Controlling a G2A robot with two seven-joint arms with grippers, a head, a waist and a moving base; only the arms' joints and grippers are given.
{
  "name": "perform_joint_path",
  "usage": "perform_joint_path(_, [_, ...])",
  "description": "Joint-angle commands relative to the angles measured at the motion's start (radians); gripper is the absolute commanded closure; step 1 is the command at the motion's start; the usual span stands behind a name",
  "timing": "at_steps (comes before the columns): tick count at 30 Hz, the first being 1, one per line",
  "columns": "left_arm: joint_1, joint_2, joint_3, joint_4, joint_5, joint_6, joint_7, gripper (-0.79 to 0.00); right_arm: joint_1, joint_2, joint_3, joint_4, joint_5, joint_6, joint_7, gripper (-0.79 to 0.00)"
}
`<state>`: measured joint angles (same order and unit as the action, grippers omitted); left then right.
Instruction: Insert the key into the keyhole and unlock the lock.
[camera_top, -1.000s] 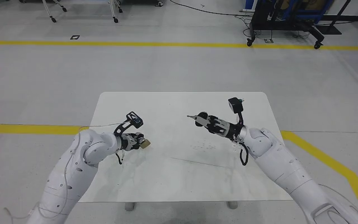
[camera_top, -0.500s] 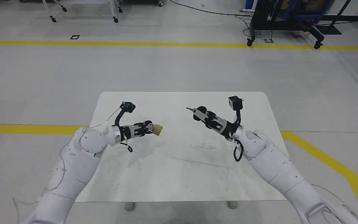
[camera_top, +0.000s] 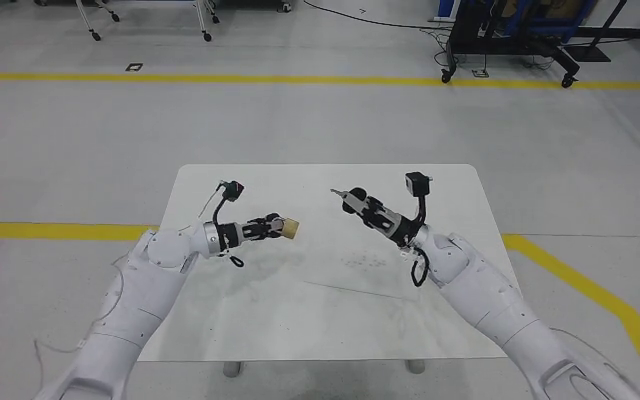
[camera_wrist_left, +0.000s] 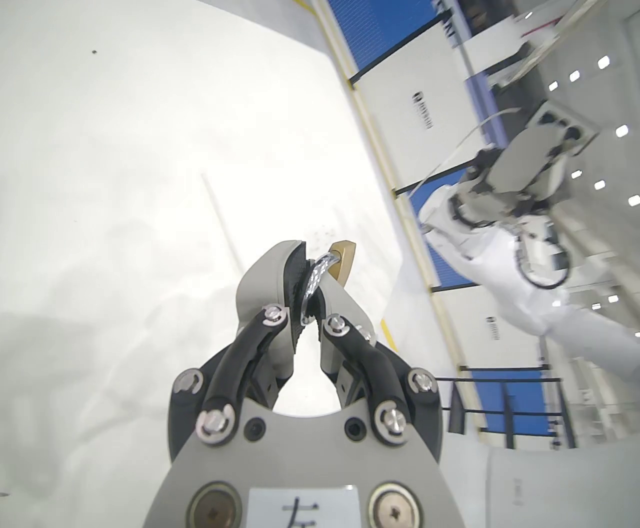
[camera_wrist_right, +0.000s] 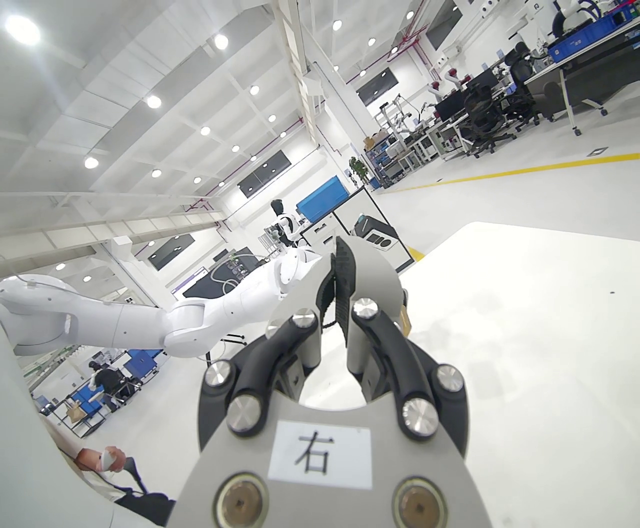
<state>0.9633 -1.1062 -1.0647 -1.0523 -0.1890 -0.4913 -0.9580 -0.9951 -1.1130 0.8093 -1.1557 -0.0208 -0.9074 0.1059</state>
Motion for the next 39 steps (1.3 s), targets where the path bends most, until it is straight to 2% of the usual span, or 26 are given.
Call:
perform_joint_path(1, [-0.012, -0.012, 0.01, 0.054, -0.177, 0.003, -0.062, 0.0, 0.009, -0.016, -0.024, 0.003, 0.013, 0.04, 0.002, 0.0])
perform_joint_path(7, [-0.064, -0.065, 0.077, 0.194, -0.451, -0.003, -0.213, 0.0, 0.058, -0.064, -0.076, 0.095, 0.087, -0.007, 0.008, 0.0])
perform_joint_path(13, [-0.114, -0.11, 0.127, 0.312, -0.579, -0.029, -0.34, 0.0, 0.1, -0.095, -0.098, 0.166, 0.125, -0.024, 0.061, 0.0])
perform_joint_path(16, [-0.138, -0.126, 0.145, 0.342, -0.593, -0.014, -0.357, 0.0, 0.112, -0.107, -0.105, 0.182, 0.154, -0.038, 0.089, 0.0])
perform_joint_path(22, [-0.17, -0.139, 0.163, 0.362, -0.568, -0.003, -0.368, 0.0, 0.131, -0.132, -0.121, 0.211, 0.182, -0.058, 0.134, 0.0])
perform_joint_path(31, [-0.178, -0.148, 0.168, 0.365, -0.562, 0.004, -0.374, 0.0, 0.161, -0.166, -0.151, 0.253, 0.206, -0.062, 0.235, 0.0])
perform_joint_path(39, [-0.195, -0.161, 0.167, 0.404, -0.585, 0.024, -0.395, 0.0, 0.158, -0.164, -0.126, 0.25, 0.322, -0.105, 0.354, 0.0])
